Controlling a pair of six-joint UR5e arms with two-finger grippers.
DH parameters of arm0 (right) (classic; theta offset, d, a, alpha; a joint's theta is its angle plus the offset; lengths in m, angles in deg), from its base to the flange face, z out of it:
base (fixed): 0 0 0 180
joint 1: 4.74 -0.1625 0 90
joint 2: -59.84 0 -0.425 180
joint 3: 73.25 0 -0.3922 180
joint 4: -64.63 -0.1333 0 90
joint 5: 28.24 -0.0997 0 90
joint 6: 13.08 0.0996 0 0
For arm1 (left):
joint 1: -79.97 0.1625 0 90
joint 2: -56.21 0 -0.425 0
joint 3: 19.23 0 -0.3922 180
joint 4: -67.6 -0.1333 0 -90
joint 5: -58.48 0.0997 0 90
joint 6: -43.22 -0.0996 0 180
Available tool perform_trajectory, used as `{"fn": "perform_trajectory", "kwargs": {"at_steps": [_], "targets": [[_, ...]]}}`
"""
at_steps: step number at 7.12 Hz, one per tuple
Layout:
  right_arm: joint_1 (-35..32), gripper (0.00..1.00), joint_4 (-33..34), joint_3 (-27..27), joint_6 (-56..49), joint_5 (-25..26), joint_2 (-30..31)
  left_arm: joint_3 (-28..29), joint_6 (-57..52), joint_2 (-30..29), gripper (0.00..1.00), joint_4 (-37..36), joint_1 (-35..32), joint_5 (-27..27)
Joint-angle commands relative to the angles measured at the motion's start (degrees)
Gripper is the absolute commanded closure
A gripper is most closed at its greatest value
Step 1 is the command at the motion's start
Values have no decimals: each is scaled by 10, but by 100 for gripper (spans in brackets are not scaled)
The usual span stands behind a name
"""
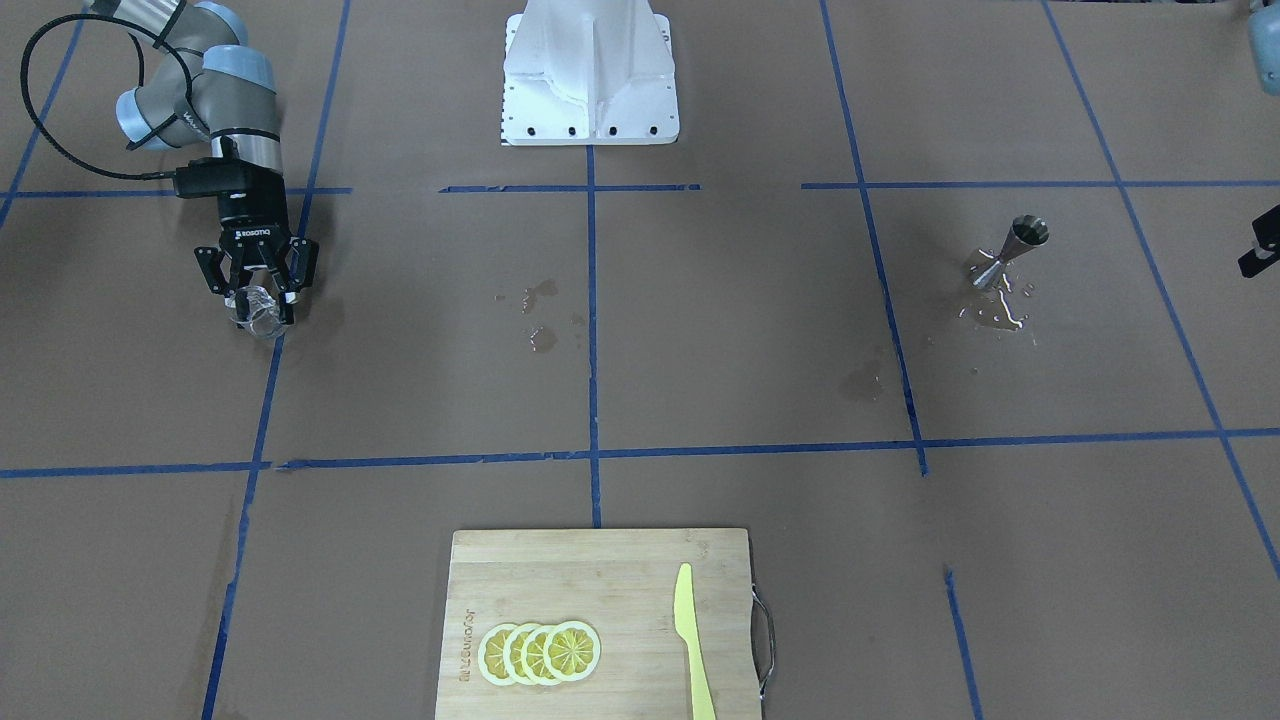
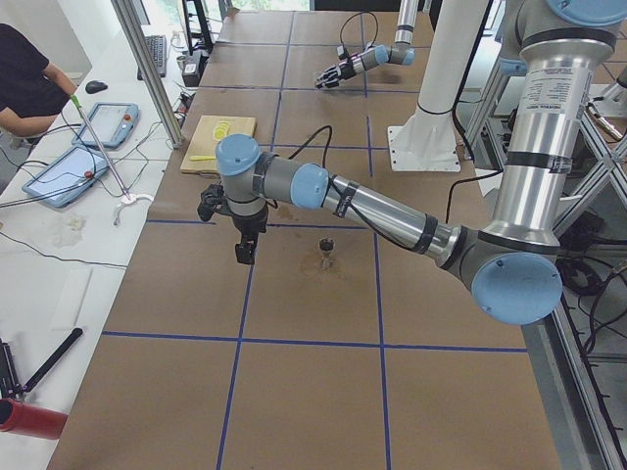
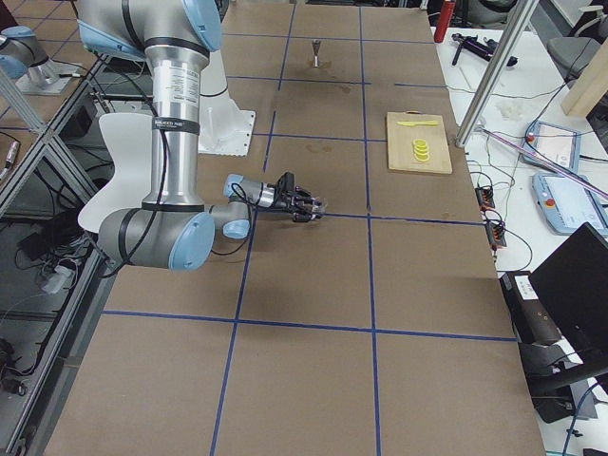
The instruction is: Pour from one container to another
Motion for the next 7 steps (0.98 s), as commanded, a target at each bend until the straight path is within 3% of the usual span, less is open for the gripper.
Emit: {"fn": "perform_trajectory", "kwargs": {"at_steps": [1,3,4,5,7], "targets": [[2,58,-1,-5,0,-1,1,0,-1,0,0,1,1,0],[4,36,-2,-6,0,-2,2,0,-1,0,0,2,1,0],[4,22,-5,-6,-1,-4,4,0,-1,0,0,2,1,-1],[5,2,-19,-7,-3,-6,6,0,-1,0,0,2,1,-1],[7,1,-25,-6,-7,-11,17,0,-1,0,0,2,1,-1]]}}
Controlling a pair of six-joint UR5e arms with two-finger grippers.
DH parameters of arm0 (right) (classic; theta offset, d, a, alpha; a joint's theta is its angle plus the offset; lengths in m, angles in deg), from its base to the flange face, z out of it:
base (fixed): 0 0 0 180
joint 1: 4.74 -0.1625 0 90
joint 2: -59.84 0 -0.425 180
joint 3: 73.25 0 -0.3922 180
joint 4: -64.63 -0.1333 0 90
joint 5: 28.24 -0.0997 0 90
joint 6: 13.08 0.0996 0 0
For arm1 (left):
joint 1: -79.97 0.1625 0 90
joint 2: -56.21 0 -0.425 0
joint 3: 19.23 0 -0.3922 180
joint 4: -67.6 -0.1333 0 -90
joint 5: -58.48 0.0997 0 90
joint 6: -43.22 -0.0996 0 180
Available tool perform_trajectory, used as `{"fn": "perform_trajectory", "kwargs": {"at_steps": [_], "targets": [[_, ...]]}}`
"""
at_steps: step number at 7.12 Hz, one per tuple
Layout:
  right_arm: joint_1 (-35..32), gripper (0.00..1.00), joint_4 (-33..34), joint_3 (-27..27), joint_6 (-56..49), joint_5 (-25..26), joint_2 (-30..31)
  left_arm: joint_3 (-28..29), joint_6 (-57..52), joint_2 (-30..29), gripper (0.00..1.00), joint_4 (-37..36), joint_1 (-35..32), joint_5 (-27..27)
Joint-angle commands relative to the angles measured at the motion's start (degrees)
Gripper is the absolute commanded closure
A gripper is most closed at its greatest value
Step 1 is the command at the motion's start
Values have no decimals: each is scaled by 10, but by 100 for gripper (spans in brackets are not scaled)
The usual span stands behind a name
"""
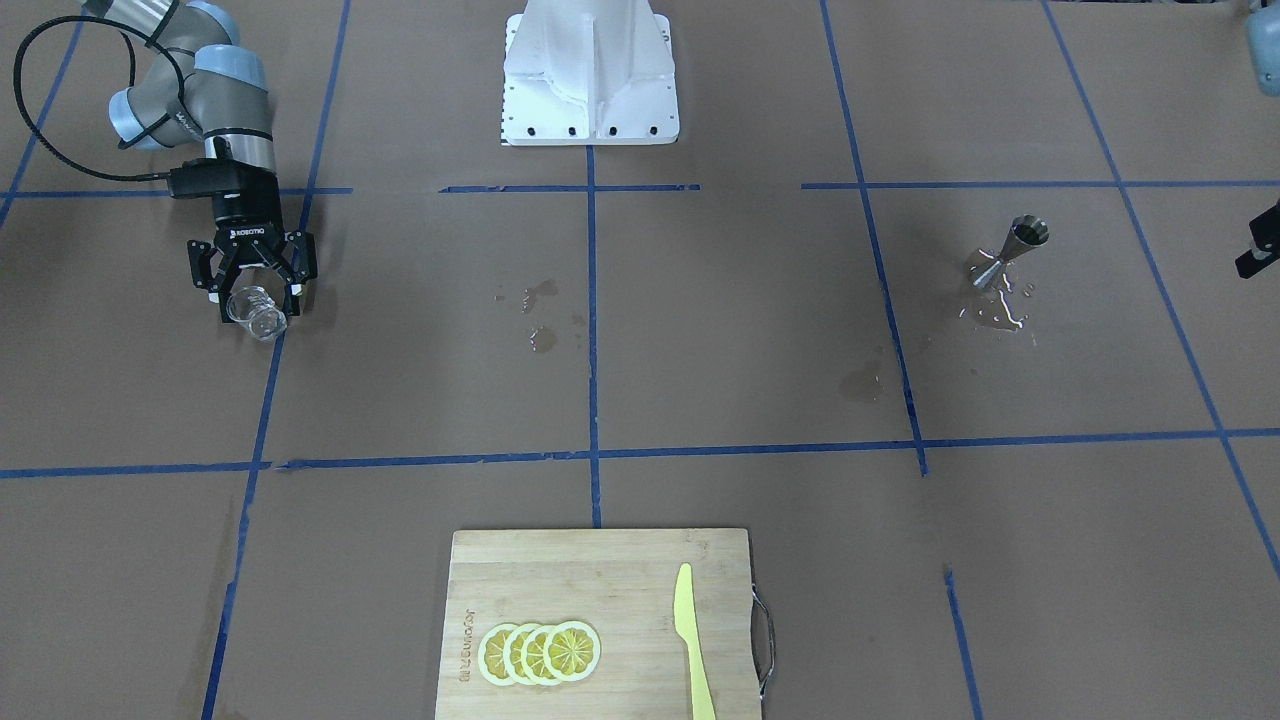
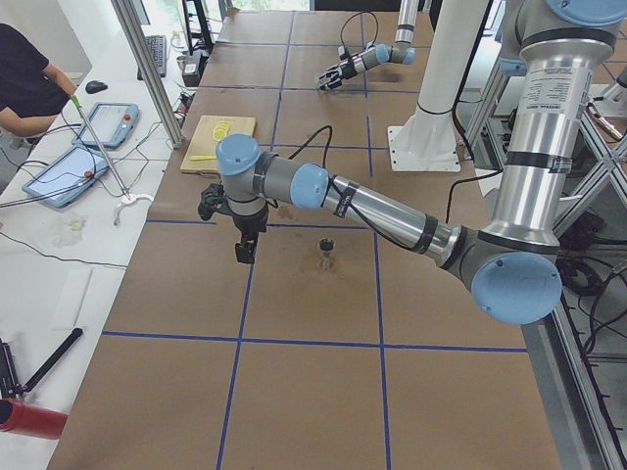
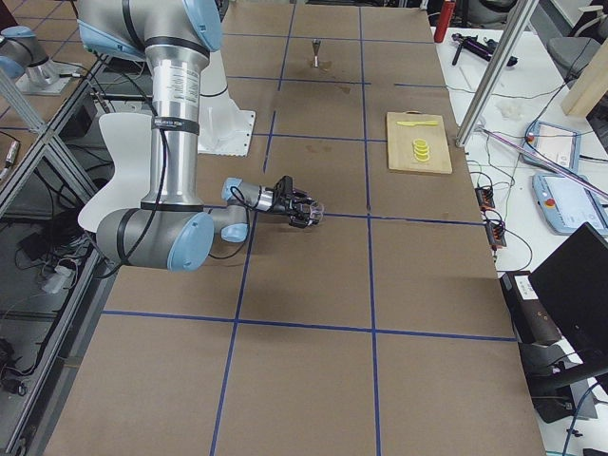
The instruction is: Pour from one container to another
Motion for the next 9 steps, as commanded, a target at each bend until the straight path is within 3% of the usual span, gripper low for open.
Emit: {"fn": "perform_trajectory", "kwargs": {"at_steps": [1,2,5,7,9], "targets": [[3,0,-5,6,-7,-9,7,-1,0,-1,0,0,0,0],[4,0,-12,26,-8,-40,20,0,0,0,0,2,0,0],[0,0,-3,187,-10,-214,164,0,0,0,0,8,3,0],[-23,0,31,215,-11,-339,187,1,0,1,0,8,3,0],[-152,0,37,213,-95,-526,180,1,0,1,0,8,4,0]]}}
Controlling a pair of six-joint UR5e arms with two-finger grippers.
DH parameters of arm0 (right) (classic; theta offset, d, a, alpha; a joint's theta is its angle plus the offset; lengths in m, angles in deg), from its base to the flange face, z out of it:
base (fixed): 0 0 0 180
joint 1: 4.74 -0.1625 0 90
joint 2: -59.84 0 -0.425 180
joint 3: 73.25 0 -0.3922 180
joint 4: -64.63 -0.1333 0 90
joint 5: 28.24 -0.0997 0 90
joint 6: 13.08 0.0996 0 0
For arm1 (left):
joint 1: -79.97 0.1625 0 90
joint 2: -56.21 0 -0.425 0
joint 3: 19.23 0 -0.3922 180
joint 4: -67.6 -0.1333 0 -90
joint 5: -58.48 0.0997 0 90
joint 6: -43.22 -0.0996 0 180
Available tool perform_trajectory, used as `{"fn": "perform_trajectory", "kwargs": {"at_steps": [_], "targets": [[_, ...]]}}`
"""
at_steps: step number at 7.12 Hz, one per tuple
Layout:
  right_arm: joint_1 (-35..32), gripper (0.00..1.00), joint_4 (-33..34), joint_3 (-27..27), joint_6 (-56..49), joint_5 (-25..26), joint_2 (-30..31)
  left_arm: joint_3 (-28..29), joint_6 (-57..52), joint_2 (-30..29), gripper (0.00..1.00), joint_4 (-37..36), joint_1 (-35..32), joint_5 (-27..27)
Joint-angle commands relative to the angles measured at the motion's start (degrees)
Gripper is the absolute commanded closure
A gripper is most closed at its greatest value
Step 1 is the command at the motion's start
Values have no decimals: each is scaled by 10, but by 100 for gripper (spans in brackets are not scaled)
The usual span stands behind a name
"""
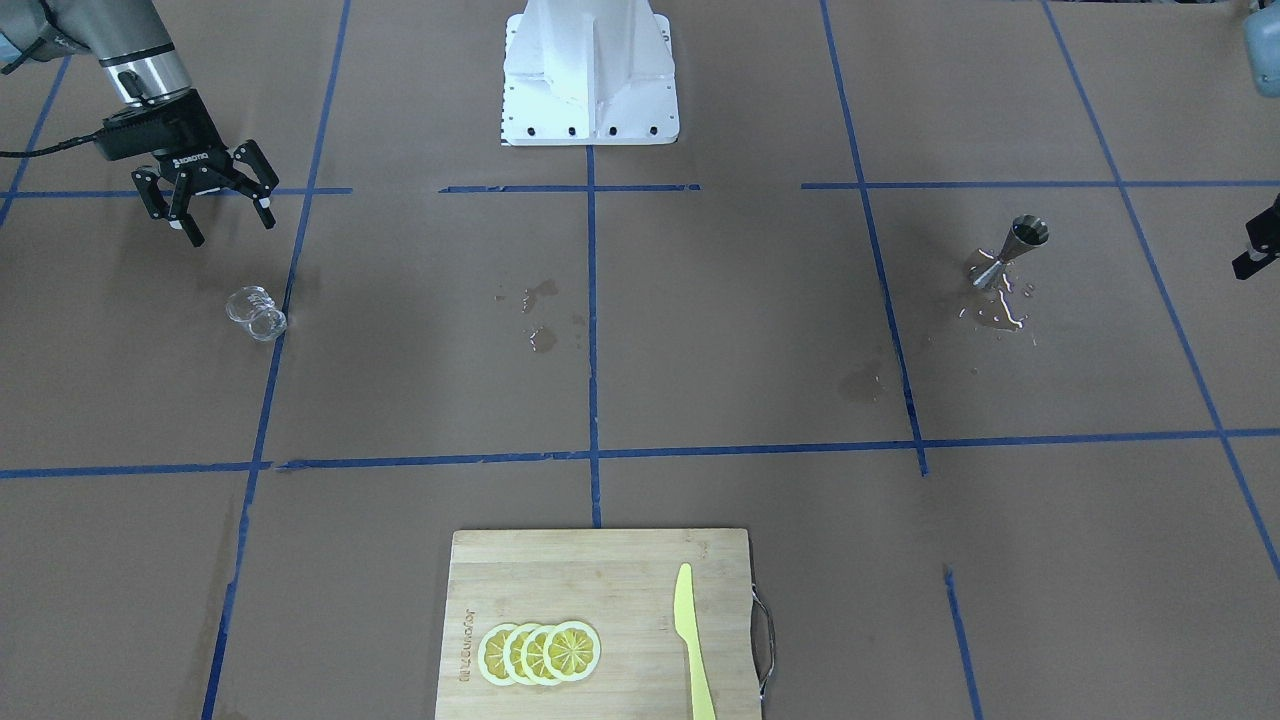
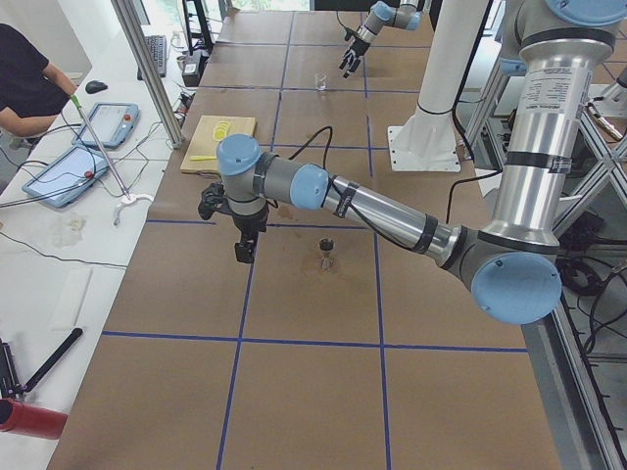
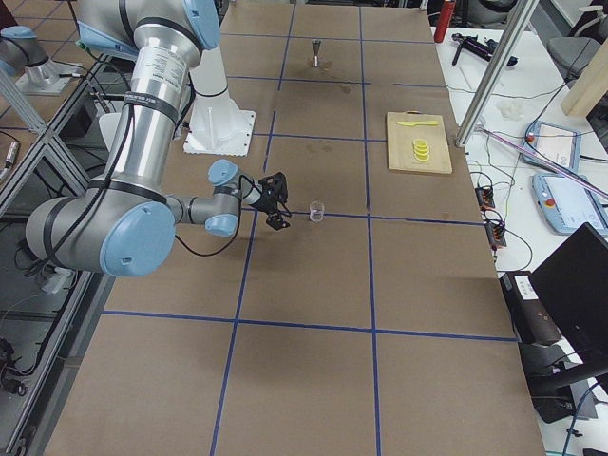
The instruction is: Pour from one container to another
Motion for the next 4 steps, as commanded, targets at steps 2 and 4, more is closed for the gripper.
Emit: {"fn": "perform_trajectory", "kwargs": {"at_steps": [2,4], "targets": [[-248,0,65,-4,-166,-307,-38,-1,0,0,0,0,3,0],[-370,0,161,-5,-242,-420,-83,0,0,0,0,0,5,0]]}}
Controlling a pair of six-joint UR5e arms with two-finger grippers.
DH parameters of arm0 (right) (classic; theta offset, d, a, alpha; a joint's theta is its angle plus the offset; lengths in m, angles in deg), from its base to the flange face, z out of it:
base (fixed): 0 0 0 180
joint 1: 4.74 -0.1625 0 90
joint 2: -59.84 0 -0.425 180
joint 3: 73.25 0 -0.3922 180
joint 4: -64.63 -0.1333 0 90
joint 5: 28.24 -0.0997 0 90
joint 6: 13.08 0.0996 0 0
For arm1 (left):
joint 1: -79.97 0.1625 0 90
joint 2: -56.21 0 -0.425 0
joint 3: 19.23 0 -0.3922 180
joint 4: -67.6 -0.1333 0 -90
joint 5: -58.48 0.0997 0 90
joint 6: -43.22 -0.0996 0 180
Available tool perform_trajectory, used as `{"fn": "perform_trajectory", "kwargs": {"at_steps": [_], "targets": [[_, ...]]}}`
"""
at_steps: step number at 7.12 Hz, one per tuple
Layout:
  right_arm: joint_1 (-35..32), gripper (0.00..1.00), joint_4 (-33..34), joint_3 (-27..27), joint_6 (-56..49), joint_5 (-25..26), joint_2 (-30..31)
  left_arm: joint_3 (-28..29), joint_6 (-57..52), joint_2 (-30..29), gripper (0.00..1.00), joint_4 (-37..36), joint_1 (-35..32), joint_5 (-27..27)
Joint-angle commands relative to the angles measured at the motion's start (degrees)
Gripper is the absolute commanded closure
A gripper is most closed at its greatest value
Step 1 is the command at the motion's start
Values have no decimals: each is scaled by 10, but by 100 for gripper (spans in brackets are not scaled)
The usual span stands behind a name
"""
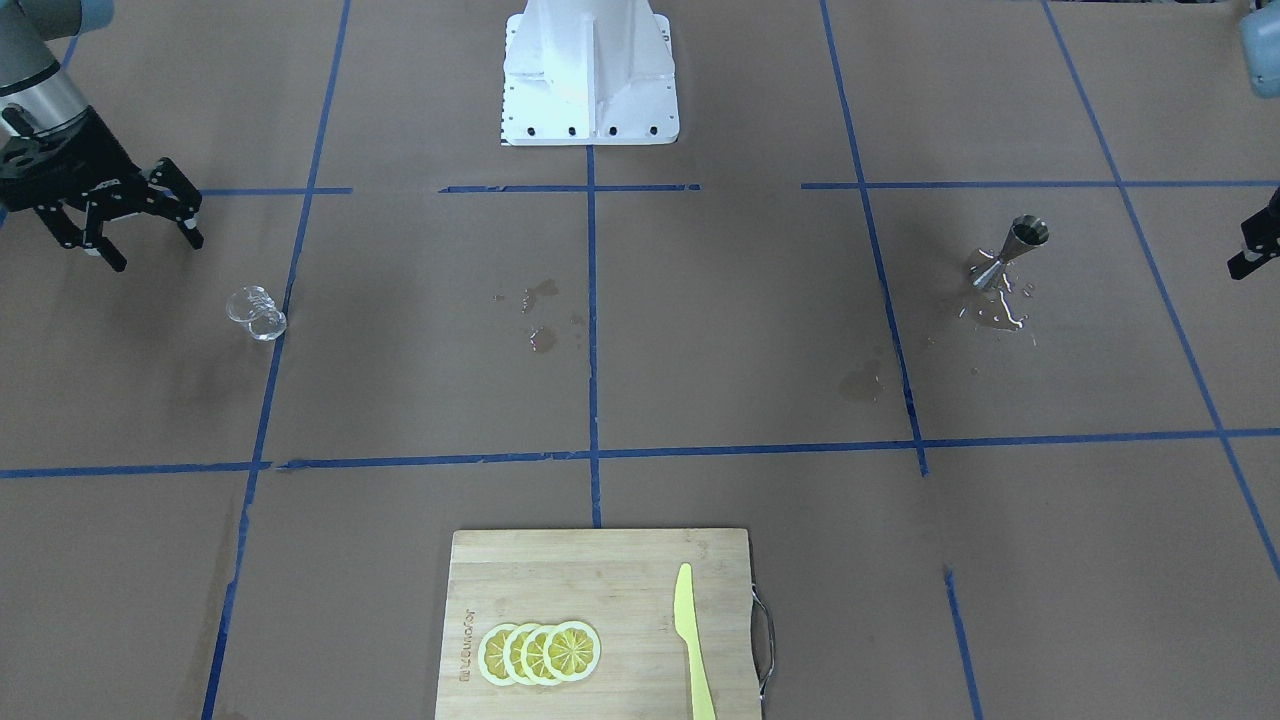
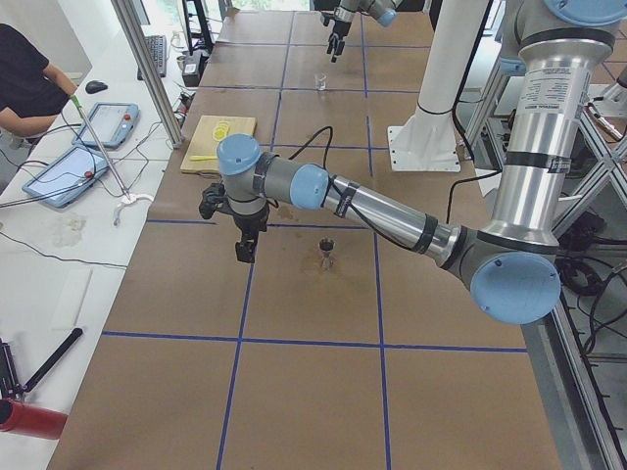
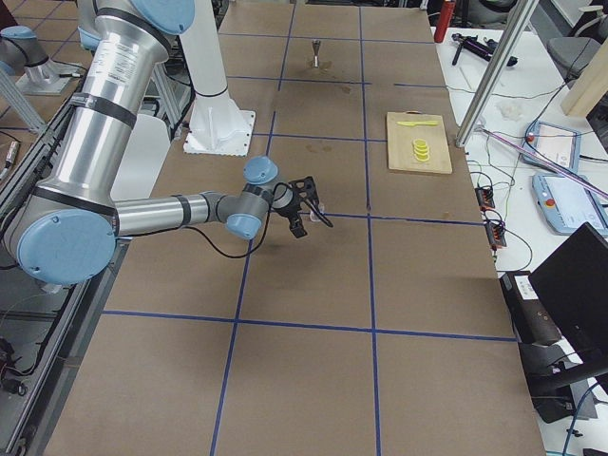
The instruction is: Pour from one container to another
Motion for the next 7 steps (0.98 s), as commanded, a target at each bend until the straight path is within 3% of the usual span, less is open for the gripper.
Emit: {"fn": "perform_trajectory", "kwargs": {"at_steps": [1,3,4,6,7], "targets": [[-145,0,157,0,-112,-127,-83,2,-1,0,0,0,1,1],[-252,0,387,-2,-268,-187,-193,7,-2,6,0,13,0,3],[-292,0,459,-6,-338,-213,-214,12,-2,17,0,26,0,3],[-392,0,483,-64,-391,-347,-211,41,-92,38,0,22,-3,1],[-423,0,503,-61,-395,-357,-206,60,-117,43,0,22,-8,0]]}}
